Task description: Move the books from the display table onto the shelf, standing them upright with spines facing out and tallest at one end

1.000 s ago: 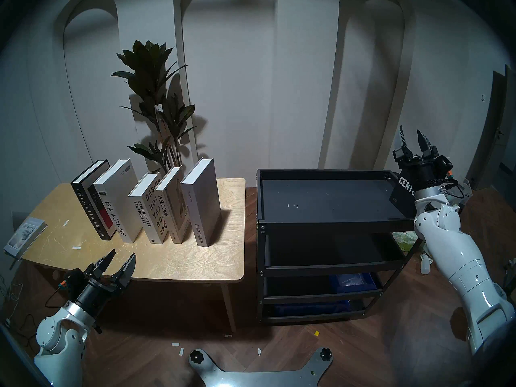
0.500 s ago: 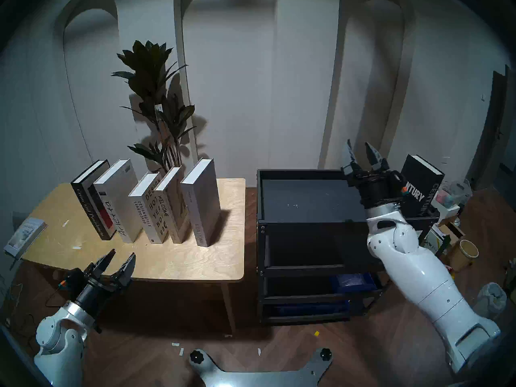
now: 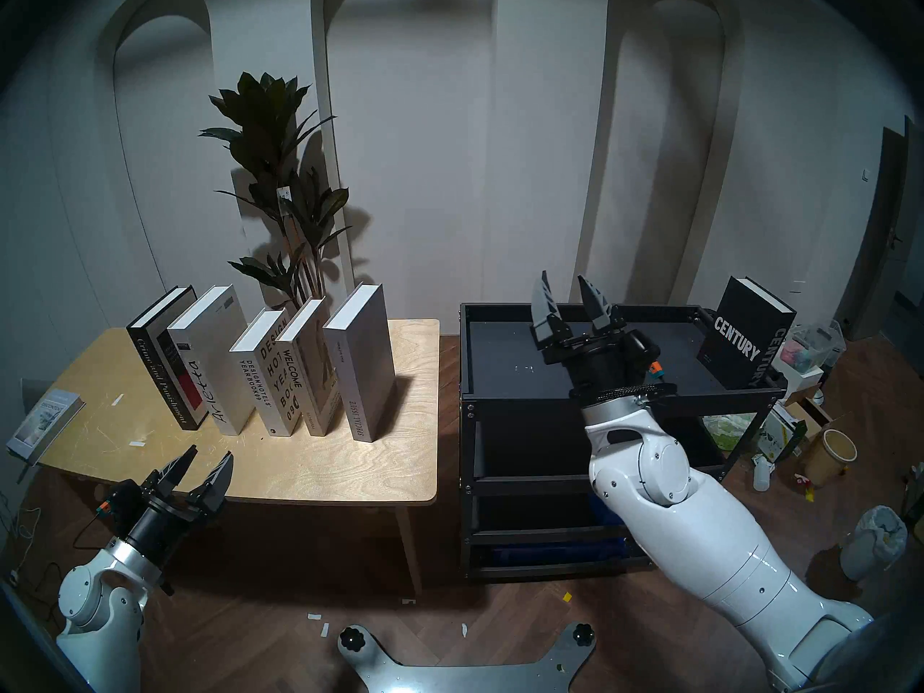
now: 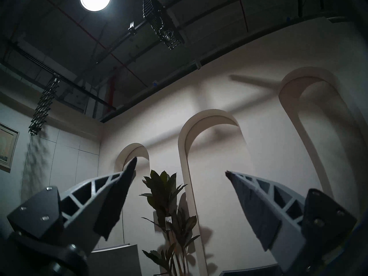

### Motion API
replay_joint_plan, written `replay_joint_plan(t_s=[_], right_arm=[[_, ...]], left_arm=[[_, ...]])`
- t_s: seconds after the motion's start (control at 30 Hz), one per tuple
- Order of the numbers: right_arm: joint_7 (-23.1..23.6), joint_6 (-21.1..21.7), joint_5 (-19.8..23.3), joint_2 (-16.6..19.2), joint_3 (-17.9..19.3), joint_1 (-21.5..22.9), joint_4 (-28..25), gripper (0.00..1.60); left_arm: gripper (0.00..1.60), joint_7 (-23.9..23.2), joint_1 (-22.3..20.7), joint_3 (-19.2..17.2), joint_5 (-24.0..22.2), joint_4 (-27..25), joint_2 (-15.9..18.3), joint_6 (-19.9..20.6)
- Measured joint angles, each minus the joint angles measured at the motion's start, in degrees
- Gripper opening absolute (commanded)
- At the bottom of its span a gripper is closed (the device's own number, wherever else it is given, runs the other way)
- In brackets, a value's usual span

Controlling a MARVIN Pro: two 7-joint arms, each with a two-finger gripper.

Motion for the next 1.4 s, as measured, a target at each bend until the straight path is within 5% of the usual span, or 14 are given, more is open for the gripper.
replay_joint_plan(t_s=[0.57,0.87,1.4], right_arm=[[-18.7,14.4,-18.1,-7.0,-7.3,-2.8,-4.5,1.60],[-28.4,21.9,-27.5,-12.2,-14.1,-2.2,-4.6,1.60],[-42.9,27.9,-34.8,-18.9,-29.0,6.1,6.9,1.60]], left_arm=[[1.60,-1.8,1.5,-1.9,-1.1,-0.1,0.0,-0.3],[1.60,-2.7,1.5,-2.8,-1.8,-0.1,0.1,-0.4],[1.60,-4.8,2.6,-5.9,-3.5,-0.1,-0.8,-1.4]])
